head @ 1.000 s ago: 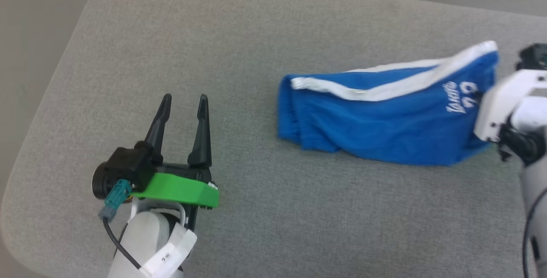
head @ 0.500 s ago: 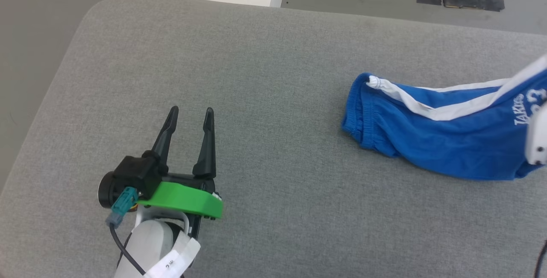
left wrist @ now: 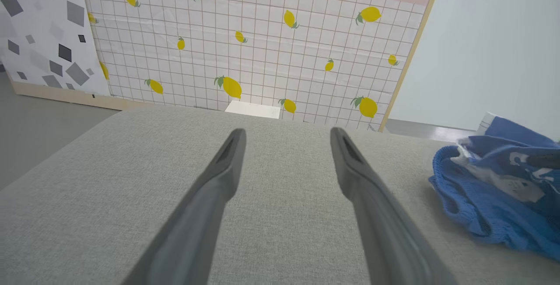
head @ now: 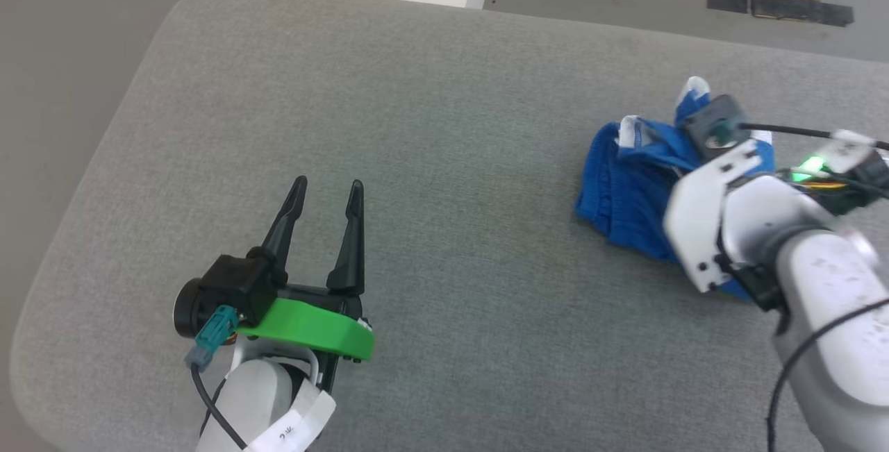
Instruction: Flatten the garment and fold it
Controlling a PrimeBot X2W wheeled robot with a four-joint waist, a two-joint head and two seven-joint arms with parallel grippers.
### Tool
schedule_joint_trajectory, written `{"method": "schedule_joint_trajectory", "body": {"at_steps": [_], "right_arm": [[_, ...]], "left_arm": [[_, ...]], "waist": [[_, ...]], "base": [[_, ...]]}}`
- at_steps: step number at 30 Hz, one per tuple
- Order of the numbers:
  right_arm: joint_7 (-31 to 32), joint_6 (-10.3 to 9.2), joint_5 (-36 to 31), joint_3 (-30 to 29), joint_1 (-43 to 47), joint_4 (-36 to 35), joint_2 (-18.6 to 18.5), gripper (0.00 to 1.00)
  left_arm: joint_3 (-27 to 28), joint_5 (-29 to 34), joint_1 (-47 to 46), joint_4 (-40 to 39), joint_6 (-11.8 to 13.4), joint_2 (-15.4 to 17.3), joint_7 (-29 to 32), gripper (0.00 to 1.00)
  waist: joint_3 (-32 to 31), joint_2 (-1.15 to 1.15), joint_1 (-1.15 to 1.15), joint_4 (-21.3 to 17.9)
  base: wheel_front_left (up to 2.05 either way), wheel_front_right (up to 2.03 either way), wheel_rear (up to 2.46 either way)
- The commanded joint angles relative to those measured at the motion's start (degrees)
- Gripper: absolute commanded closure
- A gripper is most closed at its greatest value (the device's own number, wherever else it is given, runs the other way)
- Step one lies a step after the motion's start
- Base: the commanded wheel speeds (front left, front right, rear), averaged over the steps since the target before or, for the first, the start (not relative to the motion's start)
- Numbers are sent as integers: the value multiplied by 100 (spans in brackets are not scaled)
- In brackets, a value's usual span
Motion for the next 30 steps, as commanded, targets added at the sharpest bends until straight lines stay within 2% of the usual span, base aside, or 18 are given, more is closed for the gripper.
{"method": "schedule_joint_trajectory", "body": {"at_steps": [1, 10, 11, 12, 13, 17, 24, 27, 30], "right_arm": [[14, 20, 54, 142, -133, 113, 5, 100], [-75, 20, 260, 1009, -568, 1034, 147, 100], [-118, 20, 304, 1058, -596, 1081, 154, 76], [-169, 20, 367, 1120, -625, 1123, 157, 32], [-200, 20, 426, 1164, -645, 1145, 157, 0], [-435, 20, 741, 1333, -681, 1022, 153, 0], [-1185, 20, 1402, 1373, -455, 137, 93, 0], [-1731, 20, 1616, 1018, -263, -241, 126, 0], [-2201, 20, 2050, 322, 97, -475, 421, 0]], "left_arm": [[-1, -85, 44, 2, 6, -16, -25, 0], [-62, -160, 7, -25, 51, -16, -25, 0], [-70, -164, 3, -26, 58, -16, -25, 0], [-74, -168, -2, -29, 68, -16, -25, 0], [-71, -170, -4, -33, 78, -16, -25, 0], [-21, -153, 19, -41, 106, -16, -25, 0], [115, -76, 77, -36, 79, -16, -25, 0], [173, -49, 109, -48, 69, -16, -25, 0], [226, -8, 147, -56, 57, -16, -25, 0]], "waist": [[58, 0, 0, 80], [198, 0, 0, 246], [206, 0, 0, 252], [213, 0, 0, 252], [216, 0, 0, 245], [162, 0, 0, 144], [-77, 0, 0, -184], [-175, 0, 0, -329], [-258, 0, 0, -460]], "base": [[0, 0, 0], [0, 0, 0], [0, 0, 0], [0, 0, 0], [0, 0, 0], [0, 0, 0], [0, 0, 0], [0, 0, 0], [0, 0, 0]]}}
